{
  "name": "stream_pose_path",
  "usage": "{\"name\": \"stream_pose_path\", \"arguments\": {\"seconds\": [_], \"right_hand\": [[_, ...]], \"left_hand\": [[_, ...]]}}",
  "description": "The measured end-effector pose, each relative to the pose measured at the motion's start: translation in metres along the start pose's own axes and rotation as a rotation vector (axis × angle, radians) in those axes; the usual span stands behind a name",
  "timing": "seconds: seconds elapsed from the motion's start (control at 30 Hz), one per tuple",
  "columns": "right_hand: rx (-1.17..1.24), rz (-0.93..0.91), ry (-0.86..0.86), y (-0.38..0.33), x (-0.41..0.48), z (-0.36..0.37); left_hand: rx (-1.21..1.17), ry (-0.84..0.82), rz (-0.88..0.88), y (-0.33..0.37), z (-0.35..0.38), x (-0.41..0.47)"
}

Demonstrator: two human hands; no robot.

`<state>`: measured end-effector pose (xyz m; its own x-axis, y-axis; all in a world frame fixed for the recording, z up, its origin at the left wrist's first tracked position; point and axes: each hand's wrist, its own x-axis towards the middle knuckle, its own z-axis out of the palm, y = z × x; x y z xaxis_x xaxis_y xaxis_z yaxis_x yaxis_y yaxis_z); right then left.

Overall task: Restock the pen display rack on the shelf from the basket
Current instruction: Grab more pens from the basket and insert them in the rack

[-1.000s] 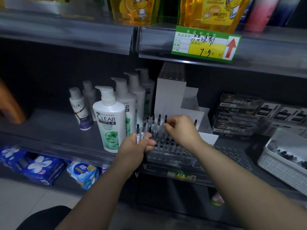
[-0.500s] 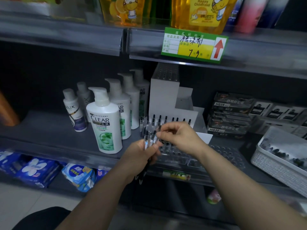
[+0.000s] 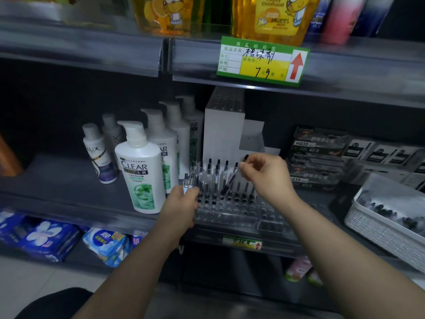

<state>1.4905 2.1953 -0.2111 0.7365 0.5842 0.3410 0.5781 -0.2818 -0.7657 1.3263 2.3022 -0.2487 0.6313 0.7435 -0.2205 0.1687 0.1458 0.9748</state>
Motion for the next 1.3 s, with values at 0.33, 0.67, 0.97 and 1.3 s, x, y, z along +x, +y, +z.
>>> {"name": "stream_pose_path", "arguments": {"seconds": [0.33,0.67,0.97,1.3], "right_hand": [[-0.350,-0.145,-0.137,0.000,0.002,0.025],[-0.404,-0.092,-0.181,-0.002,0.005,0.028],[-0.157,-0.014,-0.174,-0.007,-0.013,0.008],[0.151,0.075,-0.376,-0.012,-0.022,-0.002]], "left_hand": [[-0.019,-0.010,0.111,0.001,0.000,-0.001],[-0.022,-0.049,0.053,-0.004,0.000,0.004],[-0.095,-0.156,0.032,-0.005,0.008,-0.001],[0.080,-0.174,0.098,-0.004,0.023,-0.006]]}}
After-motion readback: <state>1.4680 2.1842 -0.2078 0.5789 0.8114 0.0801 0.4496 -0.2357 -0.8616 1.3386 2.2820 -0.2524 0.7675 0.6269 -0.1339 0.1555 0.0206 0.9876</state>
